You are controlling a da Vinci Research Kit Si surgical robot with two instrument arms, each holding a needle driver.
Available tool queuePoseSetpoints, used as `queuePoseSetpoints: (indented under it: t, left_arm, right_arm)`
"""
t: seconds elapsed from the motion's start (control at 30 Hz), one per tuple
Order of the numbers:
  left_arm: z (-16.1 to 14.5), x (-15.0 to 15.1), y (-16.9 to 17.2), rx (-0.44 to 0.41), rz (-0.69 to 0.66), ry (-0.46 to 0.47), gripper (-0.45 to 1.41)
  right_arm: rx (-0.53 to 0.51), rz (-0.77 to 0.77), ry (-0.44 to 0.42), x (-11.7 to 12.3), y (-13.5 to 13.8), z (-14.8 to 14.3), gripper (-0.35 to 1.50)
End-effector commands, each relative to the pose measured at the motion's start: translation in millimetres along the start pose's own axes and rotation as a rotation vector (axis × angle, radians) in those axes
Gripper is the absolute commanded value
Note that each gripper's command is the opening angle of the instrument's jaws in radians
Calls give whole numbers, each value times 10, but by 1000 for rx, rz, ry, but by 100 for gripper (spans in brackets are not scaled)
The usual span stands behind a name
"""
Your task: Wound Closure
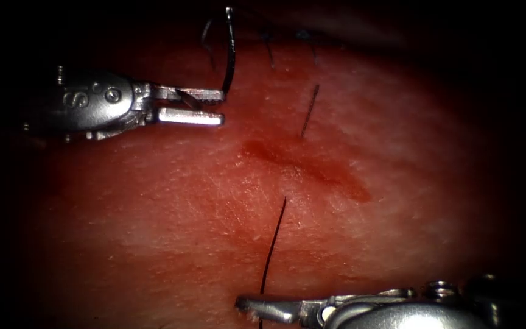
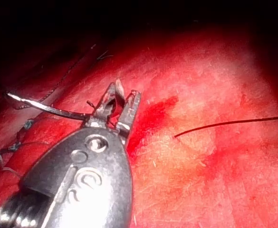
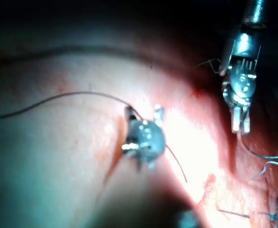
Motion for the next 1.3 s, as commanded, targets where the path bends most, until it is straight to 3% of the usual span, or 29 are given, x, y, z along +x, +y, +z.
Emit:
queuePoseSetpoints:
  t: [0.03, 0.2, 0.33, 0.4, 0.53, 0.57, 0.6, 0.63, 0.67, 0.7, 0.73, 0.8, 0.83, 0.87, 0.9, 1.1, 1.13, 1.3]
  left_arm:
    - [17, -22, 1, -13, -4, -34, -45]
    - [30, -65, 3, -32, -13, -96, -45]
    - [25, -93, -6, -23, -37, -136, -45]
    - [18, -102, -11, -21, -43, -147, -45]
    - [1, -111, -18, -13, -67, -160, -45]
    - [-6, -110, -19, -9, -82, -165, -45]
    - [-9, -109, -20, -6, -91, -169, -45]
    - [-9, -109, -20, -6, -91, -169, -45]
    - [-11, -107, -21, -3, -100, -171, -21]
    - [-13, -105, -23, 0, -115, -174, 21]
    - [-16, -102, -24, 6, -144, -180, 44]
    - [-20, -97, -25, 20, -162, -190, 64]
    - [-25, -88, -25, 35, -172, -202, 81]
    - [-25, -88, -25, 35, -172, -202, 81]
    - [-29, -80, -23, 43, -182, -210, 95]
    - [-36, -60, -11, 78, -208, -236, 106]
    - [-39, -49, -5, 102, -220, -254, 111]
    - [-43, -31, -1, 152, -198, -295, 93]
  right_arm:
    - [1, 14, 8, -1, 3, 1, 128]
    - [-4, 45, 8, -2, 13, -16, 133]
    - [-168, 62, -190, -7, 31, -44, 146]
    - [-174, 79, -259, -12, 37, -64, 146]
    - [-193, 116, -310, -23, 46, -104, 145]
    - [-228, 186, -315, -30, 52, -120, 140]
    - [-253, 273, -310, -35, 57, -128, 128]
    - [-253, 273, -310, -35, 57, -128, 128]
    - [-269, 351, -300, -40, 61, -132, 111]
    - [-292, 428, -295, -46, 65, -135, 105]
    - [-324, 513, -288, -54, 71, -136, 103]
    - [-351, 648, -241, -69, 83, -134, 103]
    - [-389, 763, -172, -85, 96, -127, 110]
    - [-389, 763, -172, -85, 96, -127, 110]
    - [-430, 845, -124, -101, 105, -120, 110]
    - [-489, 1009, -73, -142, 128, -97, 110]
    - [-499, 1095, -34, -161, 139, -80, 113]
    - [-533, 1163, 14, -192, 153, -53, 125]
